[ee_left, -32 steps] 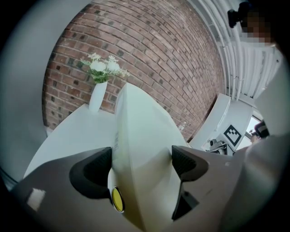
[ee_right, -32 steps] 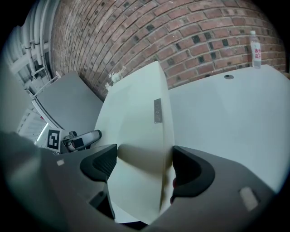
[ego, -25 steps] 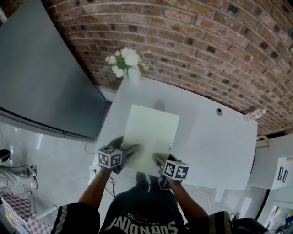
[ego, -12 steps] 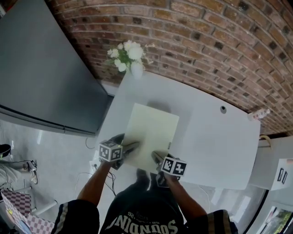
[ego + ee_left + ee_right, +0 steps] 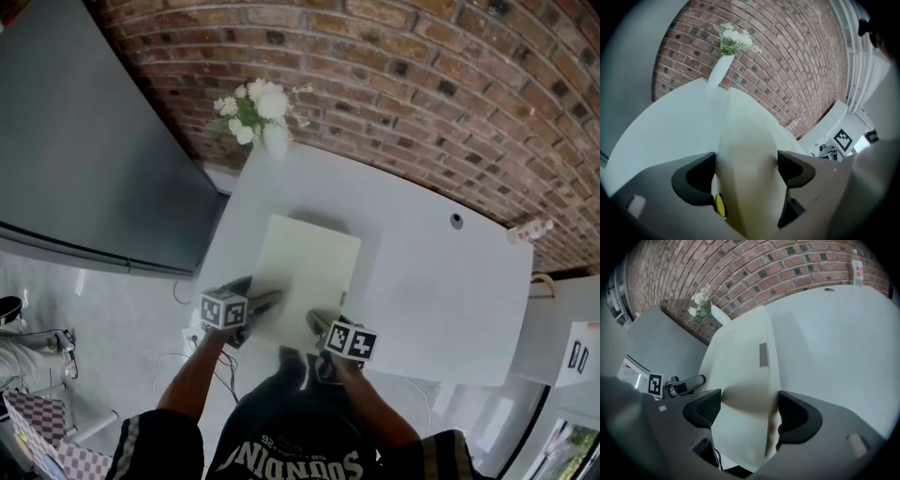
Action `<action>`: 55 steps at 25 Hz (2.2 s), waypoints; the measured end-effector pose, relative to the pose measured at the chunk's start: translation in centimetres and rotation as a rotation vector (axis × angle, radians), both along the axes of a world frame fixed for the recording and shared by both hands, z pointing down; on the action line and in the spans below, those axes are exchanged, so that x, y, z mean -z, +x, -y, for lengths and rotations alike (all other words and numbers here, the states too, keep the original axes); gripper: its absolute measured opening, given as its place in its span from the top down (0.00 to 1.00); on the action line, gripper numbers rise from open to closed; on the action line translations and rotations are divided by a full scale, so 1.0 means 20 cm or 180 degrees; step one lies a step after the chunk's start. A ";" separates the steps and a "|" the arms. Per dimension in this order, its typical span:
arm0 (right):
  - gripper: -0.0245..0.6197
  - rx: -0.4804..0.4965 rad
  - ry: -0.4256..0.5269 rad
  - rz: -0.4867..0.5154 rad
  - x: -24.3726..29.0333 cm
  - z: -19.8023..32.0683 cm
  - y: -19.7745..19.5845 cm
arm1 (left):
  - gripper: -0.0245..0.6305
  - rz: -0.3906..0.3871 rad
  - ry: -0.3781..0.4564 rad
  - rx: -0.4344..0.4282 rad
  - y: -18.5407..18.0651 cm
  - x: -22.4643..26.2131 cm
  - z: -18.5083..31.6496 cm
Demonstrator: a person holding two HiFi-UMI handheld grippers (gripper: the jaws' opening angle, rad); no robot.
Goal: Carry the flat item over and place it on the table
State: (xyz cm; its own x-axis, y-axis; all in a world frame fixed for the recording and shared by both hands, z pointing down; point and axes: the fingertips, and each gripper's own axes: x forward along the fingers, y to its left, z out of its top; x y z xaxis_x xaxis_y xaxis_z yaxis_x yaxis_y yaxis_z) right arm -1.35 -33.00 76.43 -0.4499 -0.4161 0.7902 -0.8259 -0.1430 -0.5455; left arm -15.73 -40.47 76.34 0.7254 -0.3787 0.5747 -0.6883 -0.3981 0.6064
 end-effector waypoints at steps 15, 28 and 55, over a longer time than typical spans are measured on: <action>0.37 -0.0036 -0.0125 0.0014 -0.07 -0.02 0.00 | 0.32 0.0069 -0.0103 -0.0022 0.00 -0.07 -0.01; 0.35 0.0010 -0.0208 0.0103 -0.10 -0.01 0.00 | 0.30 0.0110 -0.0216 0.0054 0.00 -0.10 0.00; 0.88 0.0240 0.0614 -0.0274 0.26 0.02 0.15 | 0.65 0.0513 0.0791 -0.0027 -0.04 0.37 -0.04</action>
